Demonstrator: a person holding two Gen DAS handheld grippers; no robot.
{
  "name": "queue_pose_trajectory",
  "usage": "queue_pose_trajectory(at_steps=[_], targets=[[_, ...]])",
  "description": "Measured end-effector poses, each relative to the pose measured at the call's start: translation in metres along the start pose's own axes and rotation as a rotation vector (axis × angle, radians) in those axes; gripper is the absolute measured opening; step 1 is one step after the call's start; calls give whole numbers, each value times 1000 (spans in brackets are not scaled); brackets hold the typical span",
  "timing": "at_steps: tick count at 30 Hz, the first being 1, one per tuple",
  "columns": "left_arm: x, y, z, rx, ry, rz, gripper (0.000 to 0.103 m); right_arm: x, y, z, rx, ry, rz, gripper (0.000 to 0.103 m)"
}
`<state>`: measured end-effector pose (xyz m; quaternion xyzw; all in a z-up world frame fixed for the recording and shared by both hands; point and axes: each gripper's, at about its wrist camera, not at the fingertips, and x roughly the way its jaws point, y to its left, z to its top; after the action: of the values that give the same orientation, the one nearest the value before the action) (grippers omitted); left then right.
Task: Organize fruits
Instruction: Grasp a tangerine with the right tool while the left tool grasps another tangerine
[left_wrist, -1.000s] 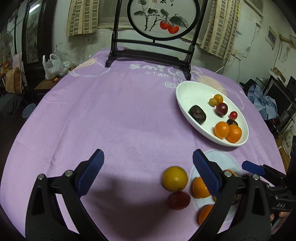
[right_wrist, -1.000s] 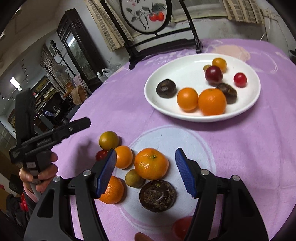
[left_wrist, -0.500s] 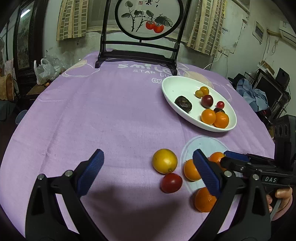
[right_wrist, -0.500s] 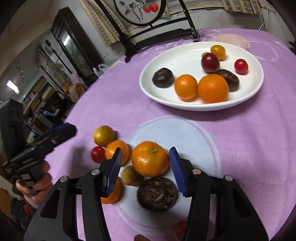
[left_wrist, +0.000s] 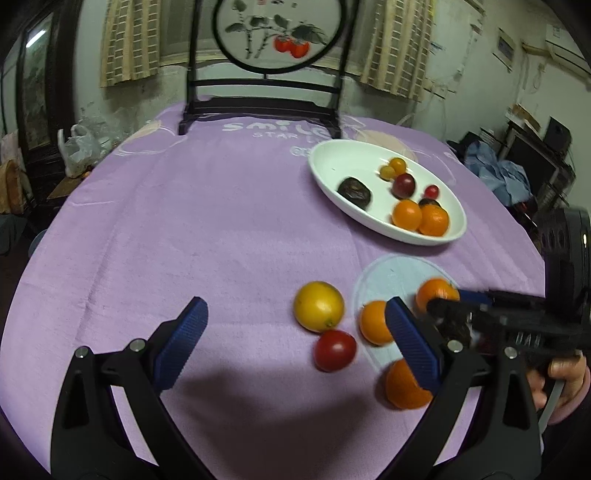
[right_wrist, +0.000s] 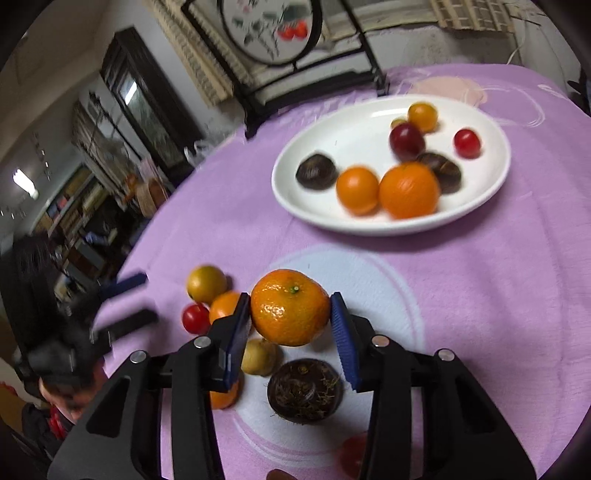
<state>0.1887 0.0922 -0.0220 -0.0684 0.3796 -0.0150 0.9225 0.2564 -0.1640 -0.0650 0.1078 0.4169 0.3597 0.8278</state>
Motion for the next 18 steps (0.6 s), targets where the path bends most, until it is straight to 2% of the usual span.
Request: queue_pose_trajectory(at_steps=[5, 7, 9, 12, 18], targets=[[-14, -32, -20, 195, 8, -186, 94, -10, -6, 4, 36, -34, -4, 44], [-19, -49, -31, 299, 10, -245, 86, -10, -7, 4, 42, -35, 0, 44], [-19, -63, -41, 385, 18, -253, 78, -11, -6, 4, 42, -37, -2, 44], [-11, -72, -49, 436, 55, -243, 68, -10, -6, 5, 41, -36, 0, 44], [2, -70, -52, 419, 103, -222, 56, -10, -5, 5, 42, -38, -5, 44]])
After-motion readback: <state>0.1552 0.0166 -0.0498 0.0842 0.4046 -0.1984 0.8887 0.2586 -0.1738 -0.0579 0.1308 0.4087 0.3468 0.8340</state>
